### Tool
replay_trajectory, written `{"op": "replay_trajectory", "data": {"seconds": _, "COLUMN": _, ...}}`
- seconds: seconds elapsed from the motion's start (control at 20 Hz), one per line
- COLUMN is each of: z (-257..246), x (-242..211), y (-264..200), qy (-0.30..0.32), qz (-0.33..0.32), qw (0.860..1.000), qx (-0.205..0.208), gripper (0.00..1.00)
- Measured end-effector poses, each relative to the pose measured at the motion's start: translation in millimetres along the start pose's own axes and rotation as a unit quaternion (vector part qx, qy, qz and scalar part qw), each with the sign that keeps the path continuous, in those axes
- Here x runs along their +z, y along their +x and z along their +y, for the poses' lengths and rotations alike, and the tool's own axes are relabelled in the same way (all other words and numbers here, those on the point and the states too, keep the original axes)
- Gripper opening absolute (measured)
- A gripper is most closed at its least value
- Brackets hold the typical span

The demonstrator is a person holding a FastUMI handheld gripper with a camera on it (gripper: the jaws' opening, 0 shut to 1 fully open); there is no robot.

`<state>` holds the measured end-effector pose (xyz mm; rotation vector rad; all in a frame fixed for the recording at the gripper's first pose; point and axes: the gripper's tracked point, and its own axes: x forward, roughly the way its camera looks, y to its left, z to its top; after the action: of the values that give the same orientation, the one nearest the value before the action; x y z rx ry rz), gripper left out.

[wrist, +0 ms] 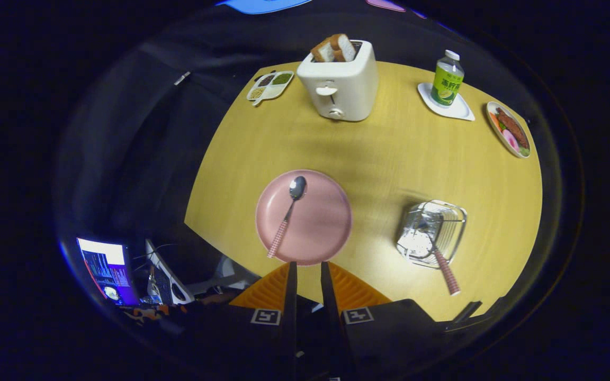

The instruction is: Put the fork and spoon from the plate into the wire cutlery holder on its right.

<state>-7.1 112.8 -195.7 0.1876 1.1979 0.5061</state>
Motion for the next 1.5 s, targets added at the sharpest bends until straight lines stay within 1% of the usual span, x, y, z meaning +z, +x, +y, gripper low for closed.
{"op": "replay_trajectory", "data": {"seconds": 0.05, "z": 12, "x": -5, "y": 14, "qy": 0.010, "qz": 0.002, "qw": 1.000, "qx": 0.008, "gripper": 0.31}}
{"op": "replay_trajectory", "data": {"seconds": 0.2, "z": 43, "x": -11, "y": 56, "qy": 0.045, "qz": 0.018, "qw": 0.998, "qx": 0.033, "gripper": 0.47}}
{"op": "replay_trajectory", "data": {"seconds": 0.25, "z": 49, "x": -12, "y": 70, "qy": 0.053, "qz": 0.020, "qw": 0.998, "qx": 0.031, "gripper": 0.51}}
{"op": "replay_trajectory", "data": {"seconds": 0.4, "z": 44, "x": -13, "y": 106, "qy": 0.055, "qz": 0.024, "qw": 0.998, "qx": -0.003, "gripper": 0.57}}
{"op": "replay_trajectory", "data": {"seconds": 0.65, "z": 39, "x": -19, "y": 150, "qy": 0.074, "qz": 0.036, "qw": 0.996, "qx": -0.035, "gripper": 0.57}}
{"op": "replay_trajectory", "data": {"seconds": 0.85, "z": 35, "x": -19, "y": 170, "qy": 0.086, "qz": 0.037, "qw": 0.994, "qx": -0.055, "gripper": 0.57}}
{"op": "replay_trajectory", "data": {"seconds": 0.9, "z": 35, "x": -20, "y": 175, "qy": 0.087, "qz": 0.039, "qw": 0.994, "qx": -0.054, "gripper": 0.57}}
{"op": "replay_trajectory", "data": {"seconds": 1.0, "z": 32, "x": -25, "y": 187, "qy": 0.089, "qz": 0.045, "qw": 0.993, "qx": -0.062, "gripper": 0.22}}
{"op": "replay_trajectory", "data": {"seconds": 1.05, "z": 31, "x": -27, "y": 179, "qy": 0.083, "qz": 0.054, "qw": 0.993, "qx": -0.058, "gripper": 0.20}}
{"op": "replay_trajectory", "data": {"seconds": 1.15, "z": 32, "x": -31, "y": 181, "qy": 0.085, "qz": 0.058, "qw": 0.993, "qx": -0.051, "gripper": 0.15}}
{"op": "replay_trajectory", "data": {"seconds": 1.25, "z": 34, "x": -32, "y": 173, "qy": 0.072, "qz": 0.061, "qw": 0.995, "qx": -0.038, "gripper": 0.09}}
{"op": "replay_trajectory", "data": {"seconds": 1.35, "z": 39, "x": -30, "y": 158, "qy": 0.075, "qz": 0.057, "qw": 0.995, "qx": -0.017, "gripper": 0.09}}
{"op": "replay_trajectory", "data": {"seconds": 1.5, "z": 37, "x": -23, "y": 121, "qy": 0.057, "qz": 0.048, "qw": 0.997, "qx": 0.006, "gripper": 0.09}}
